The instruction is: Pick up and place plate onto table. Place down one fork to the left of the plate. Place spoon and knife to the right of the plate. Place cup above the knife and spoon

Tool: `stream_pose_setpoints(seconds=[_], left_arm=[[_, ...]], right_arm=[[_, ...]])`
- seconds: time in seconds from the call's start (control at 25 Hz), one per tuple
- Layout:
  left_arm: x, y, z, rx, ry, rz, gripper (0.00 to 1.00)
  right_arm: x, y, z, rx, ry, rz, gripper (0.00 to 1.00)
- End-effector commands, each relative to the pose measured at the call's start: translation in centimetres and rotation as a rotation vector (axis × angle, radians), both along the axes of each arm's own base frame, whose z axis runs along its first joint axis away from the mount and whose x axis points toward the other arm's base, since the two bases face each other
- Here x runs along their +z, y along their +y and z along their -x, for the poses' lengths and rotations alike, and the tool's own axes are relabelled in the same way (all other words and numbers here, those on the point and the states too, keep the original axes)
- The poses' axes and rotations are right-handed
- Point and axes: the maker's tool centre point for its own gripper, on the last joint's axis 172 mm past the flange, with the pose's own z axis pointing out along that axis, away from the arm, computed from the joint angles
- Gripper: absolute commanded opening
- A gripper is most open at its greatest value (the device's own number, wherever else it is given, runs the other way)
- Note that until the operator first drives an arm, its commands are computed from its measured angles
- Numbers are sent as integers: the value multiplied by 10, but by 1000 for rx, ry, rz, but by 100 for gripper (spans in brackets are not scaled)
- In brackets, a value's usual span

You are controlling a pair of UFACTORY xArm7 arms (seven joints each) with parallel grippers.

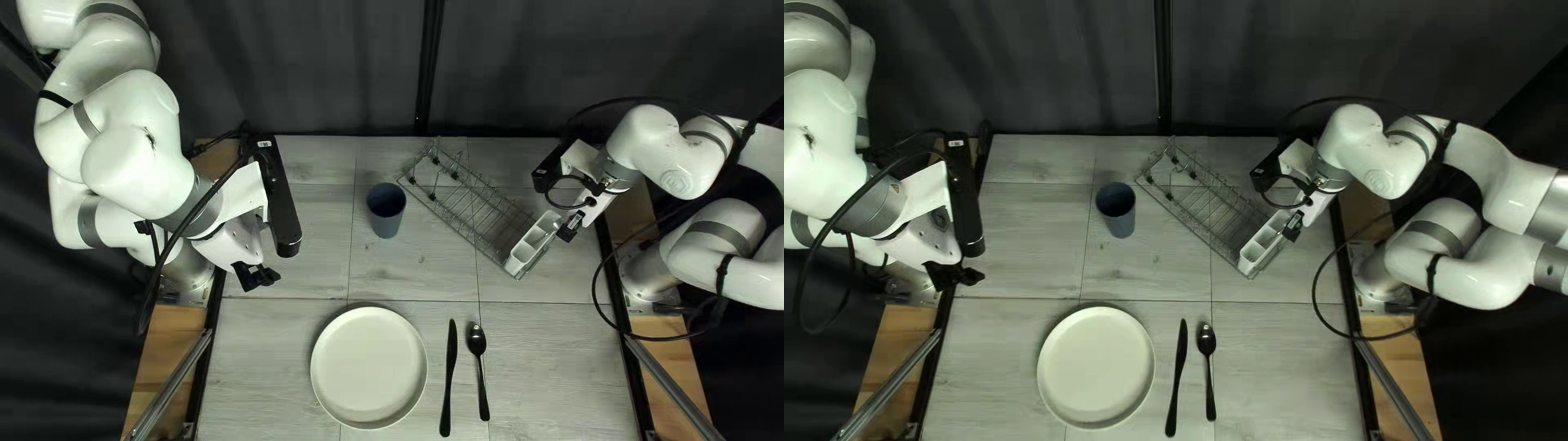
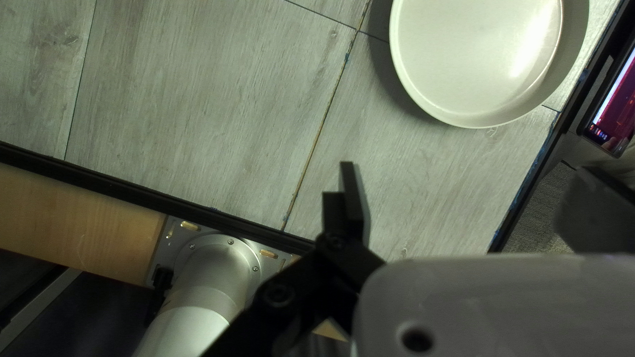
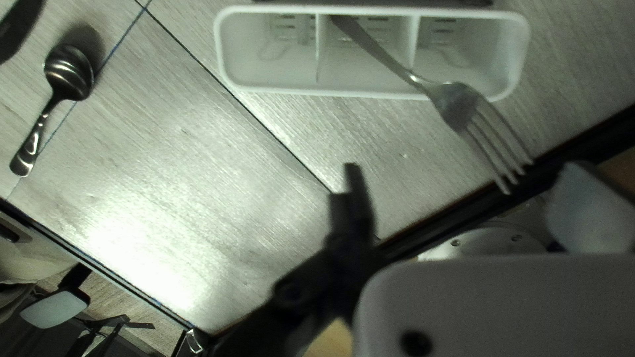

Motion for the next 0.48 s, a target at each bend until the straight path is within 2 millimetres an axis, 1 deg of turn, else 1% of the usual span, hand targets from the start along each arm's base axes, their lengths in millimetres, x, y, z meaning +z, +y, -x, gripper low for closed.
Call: stream_pose_setpoints(seconds=[0.04, 0.12, 0.24, 0.32, 0.44, 0.48], left_arm=[[0, 0, 0, 0, 0, 0, 100], [0, 0, 0, 0, 0, 0, 100], [0, 0, 0, 0, 0, 0, 100], [0, 0, 0, 0, 0, 0, 100], [0, 0, 0, 0, 0, 0, 100], [0, 0, 0, 0, 0, 0, 100]], right_arm=[[-3, -2, -1, -12, -5, 4, 0], [-3, -1, -1, -17, -10, 9, 0], [6, -2, 0, -24, -21, 21, 0], [17, -4, 1, -29, -30, 33, 0], [44, -5, 1, -32, -42, 55, 0], [59, -5, 0, -31, -46, 66, 0]])
